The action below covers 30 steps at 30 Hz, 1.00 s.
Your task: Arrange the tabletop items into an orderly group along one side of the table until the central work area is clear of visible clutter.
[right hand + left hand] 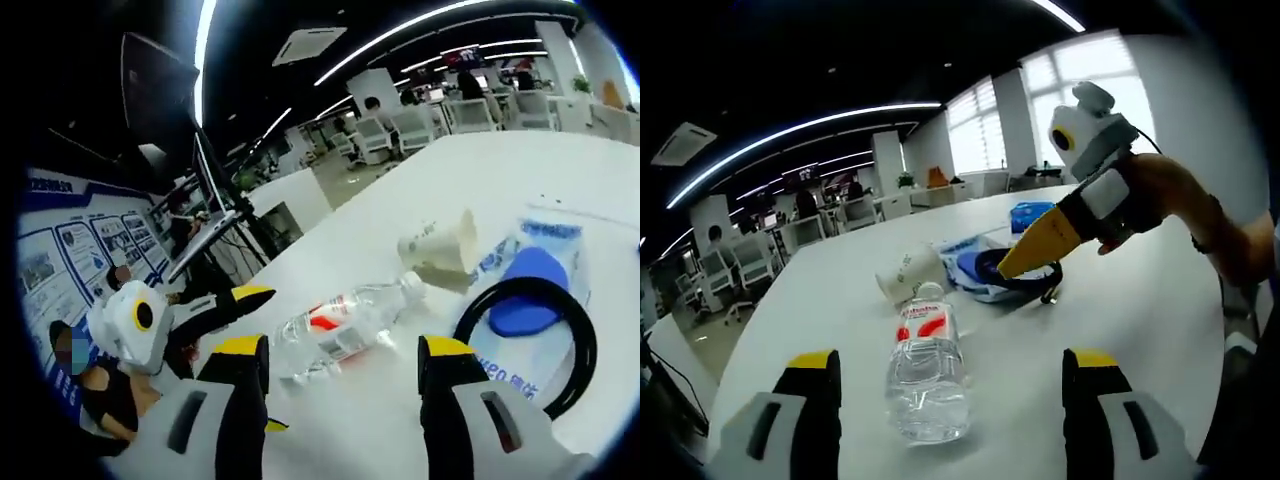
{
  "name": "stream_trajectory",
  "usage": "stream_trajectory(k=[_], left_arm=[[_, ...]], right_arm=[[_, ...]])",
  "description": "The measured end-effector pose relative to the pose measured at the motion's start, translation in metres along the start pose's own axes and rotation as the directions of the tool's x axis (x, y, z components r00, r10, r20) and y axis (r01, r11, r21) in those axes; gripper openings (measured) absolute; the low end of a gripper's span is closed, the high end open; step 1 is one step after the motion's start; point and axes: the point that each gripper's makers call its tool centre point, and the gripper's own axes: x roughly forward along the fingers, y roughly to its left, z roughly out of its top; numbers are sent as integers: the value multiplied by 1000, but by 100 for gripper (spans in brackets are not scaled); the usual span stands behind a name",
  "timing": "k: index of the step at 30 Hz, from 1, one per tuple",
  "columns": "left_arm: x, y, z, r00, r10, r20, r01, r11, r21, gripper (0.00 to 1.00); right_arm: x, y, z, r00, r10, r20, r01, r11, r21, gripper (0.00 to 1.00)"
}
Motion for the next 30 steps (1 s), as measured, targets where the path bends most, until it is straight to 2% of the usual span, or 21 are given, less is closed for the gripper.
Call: stream_trajectory(k=[7, 19, 30], left_arm=[[0, 0, -1, 1000, -5, 9, 5, 1000, -16, 91], [1, 1, 0, 1000, -7, 6, 7, 1000, -7, 91], [3, 3, -2, 1000, -10, -1, 10, 1000, -12, 91]], right_arm=[[3, -8, -6, 998, -55, -25, 54, 996, -74, 56], [7, -3, -12, 998, -20, -54, 18, 999, -34, 55], [14, -9, -15, 998, -16, -68, 17, 1000, 3, 55]])
